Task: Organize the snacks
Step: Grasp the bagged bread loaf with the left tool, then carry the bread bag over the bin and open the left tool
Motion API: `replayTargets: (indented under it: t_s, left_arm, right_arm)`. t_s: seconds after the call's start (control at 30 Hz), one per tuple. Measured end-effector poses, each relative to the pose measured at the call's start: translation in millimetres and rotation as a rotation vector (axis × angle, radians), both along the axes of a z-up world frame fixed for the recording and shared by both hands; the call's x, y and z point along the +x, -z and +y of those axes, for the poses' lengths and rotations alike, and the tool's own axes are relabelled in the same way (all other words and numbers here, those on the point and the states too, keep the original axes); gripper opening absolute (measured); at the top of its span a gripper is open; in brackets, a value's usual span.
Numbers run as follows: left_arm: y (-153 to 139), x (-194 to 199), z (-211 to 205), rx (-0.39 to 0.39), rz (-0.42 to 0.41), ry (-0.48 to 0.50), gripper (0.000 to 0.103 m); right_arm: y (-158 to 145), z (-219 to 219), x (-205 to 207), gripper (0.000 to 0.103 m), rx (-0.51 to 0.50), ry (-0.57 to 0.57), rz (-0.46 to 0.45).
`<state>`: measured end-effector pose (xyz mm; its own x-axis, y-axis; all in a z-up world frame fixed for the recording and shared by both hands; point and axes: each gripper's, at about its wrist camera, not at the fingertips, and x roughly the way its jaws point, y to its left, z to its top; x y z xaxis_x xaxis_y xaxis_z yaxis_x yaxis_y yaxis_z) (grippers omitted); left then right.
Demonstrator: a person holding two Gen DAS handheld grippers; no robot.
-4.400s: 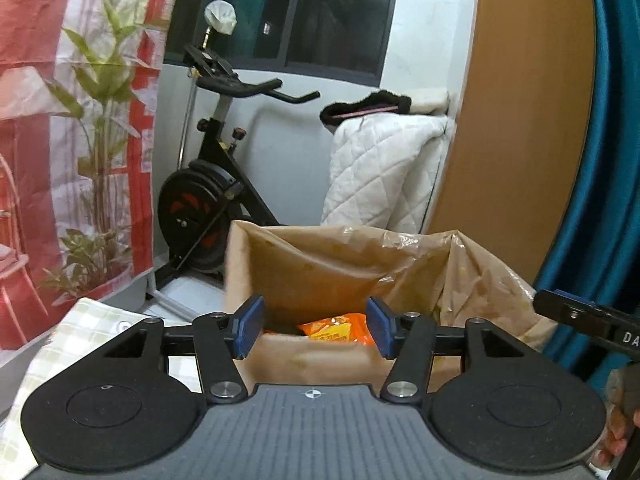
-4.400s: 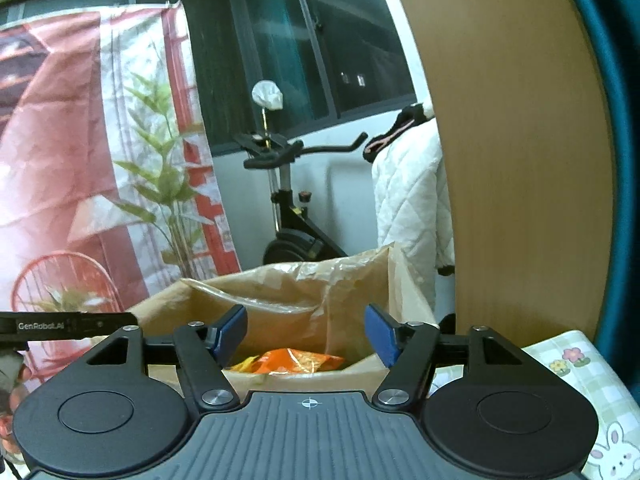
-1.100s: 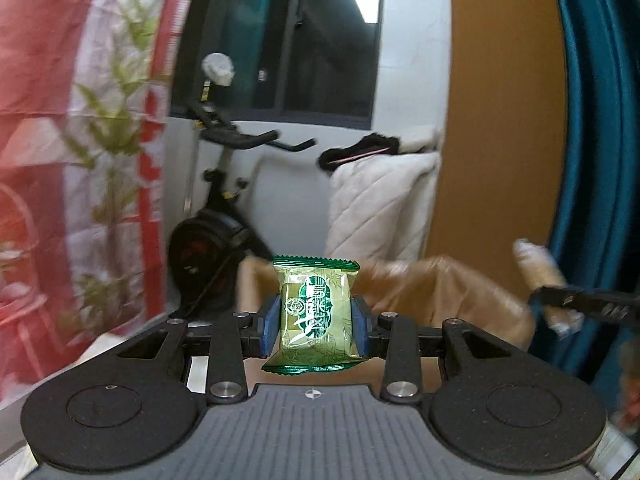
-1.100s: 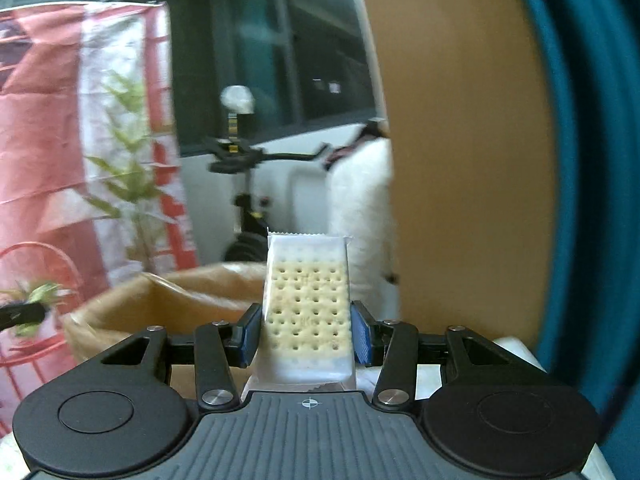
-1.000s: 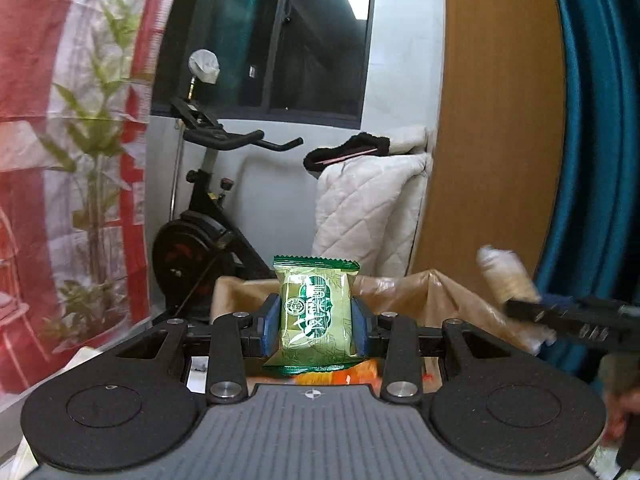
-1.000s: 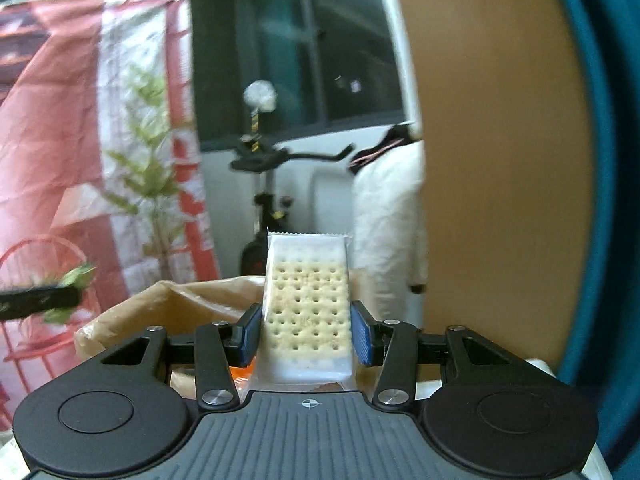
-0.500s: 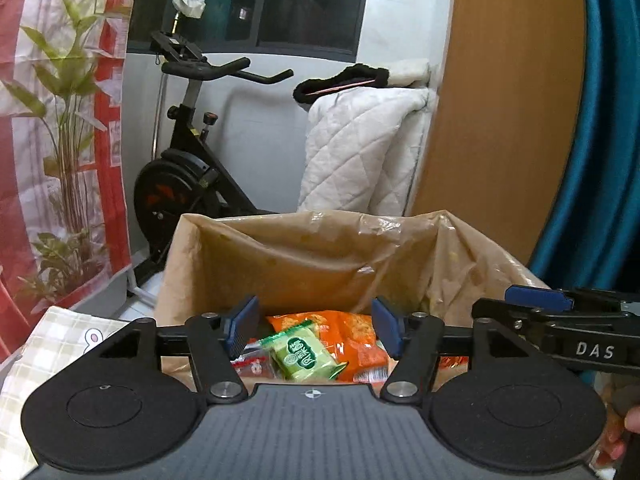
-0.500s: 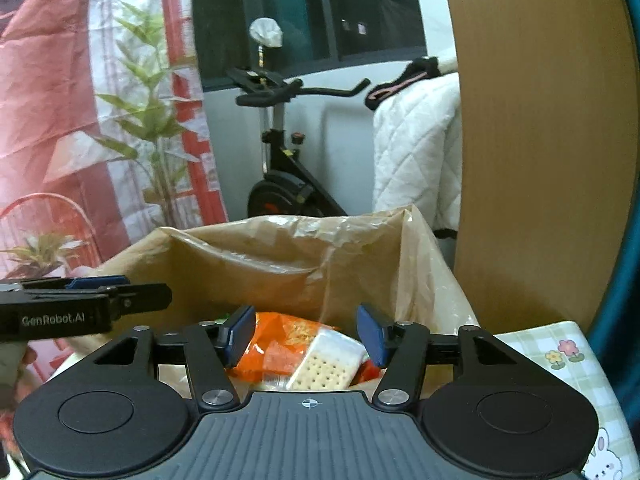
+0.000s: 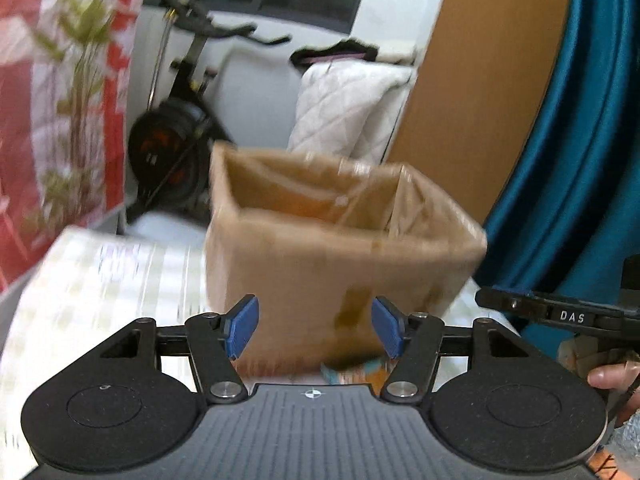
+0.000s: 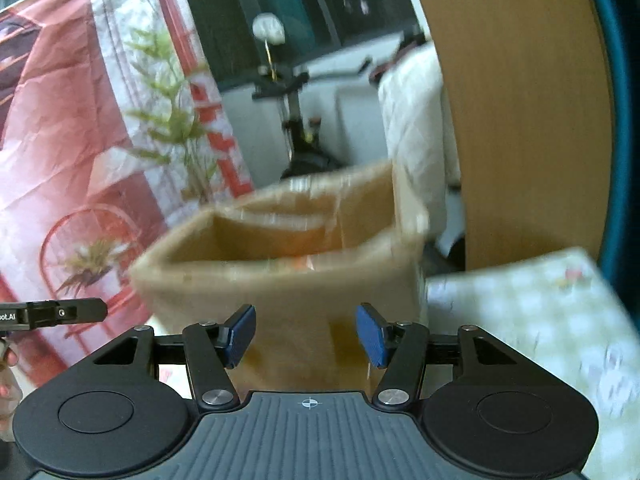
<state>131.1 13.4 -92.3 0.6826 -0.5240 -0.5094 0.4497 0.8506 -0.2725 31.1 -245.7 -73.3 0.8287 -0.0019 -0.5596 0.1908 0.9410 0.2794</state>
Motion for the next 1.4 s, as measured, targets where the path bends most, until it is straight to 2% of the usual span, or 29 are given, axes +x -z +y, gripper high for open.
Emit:
replayTargets:
  t_s: [0.2,0.27,0.37,0.47,0.57,0.7,0.77,0.83,0.97,1.0,1.03,1.1,1.27,1.4]
  left_arm:
    - [53.1,-12.9,-1.8,0.000,0.130,-0.006,0.064]
    - [71.7,-7.9,-9.6,0.010,0.140,0.001,0.063]
    - [92.2,2.7,-26.3,0.024,0.138,0.020,0.063]
    - [108.9,13.7,-42.0,0.012,0.156,0.042,0.062]
    - [123.9,20.4,-61.2,0.014,0.181,0.072,0.062]
    - [144.0,33.1,-80.5,0.013,0.234,0.096,0.062]
    - [152.5,39.8,-84.7,0.004,0.264,0.104,0.062]
    - [159.9,45.6,-86.8,-0.014,0.301,0.103,0.057]
    - [171.0,53.6,-88.5,-0.056,0.339,0.112,0.056]
    - [171.7,53.3,-89.5,-0.060,0.340,0.126,0.052]
    - [171.2,51.5,-91.1,-0.052,0.336,0.140,0.049]
    - [168.1,44.8,-93.3,-0.022,0.318,0.157,0.046]
    - [162.4,26.8,-89.8,0.010,0.288,0.163,0.044]
    - [151.5,4.6,-71.6,-0.028,0.266,0.135,0.044]
  right_arm:
    - [48.2,3.4,-23.0,0.053,0.024,-0.034,0.161]
    - [65.3,6.2,-22.8,0.053,0.014,-0.047,0.203]
    - [89.7,15.5,-13.9,0.053,-0.051,-0.108,0.254]
    - [112.5,28.9,-1.2,0.053,-0.173,-0.181,0.322]
    - [129.6,35.7,8.9,0.054,-0.205,-0.225,0.357]
    - [137.8,39.2,21.3,0.063,-0.219,-0.254,0.358]
    - [140.0,39.5,24.6,0.063,-0.225,-0.275,0.353]
    - [143.0,39.4,26.6,0.063,-0.230,-0.299,0.348]
    - [150.4,44.6,28.0,0.062,-0.239,-0.323,0.342]
    - [151.5,45.6,27.2,0.057,-0.242,-0.325,0.338]
    - [151.8,46.1,25.9,0.047,-0.241,-0.329,0.331]
    - [149.3,48.9,22.8,0.043,-0.235,-0.334,0.323]
    - [143.9,59.2,13.9,0.040,-0.223,-0.341,0.322]
    - [132.4,72.2,4.3,0.040,-0.204,-0.347,0.291]
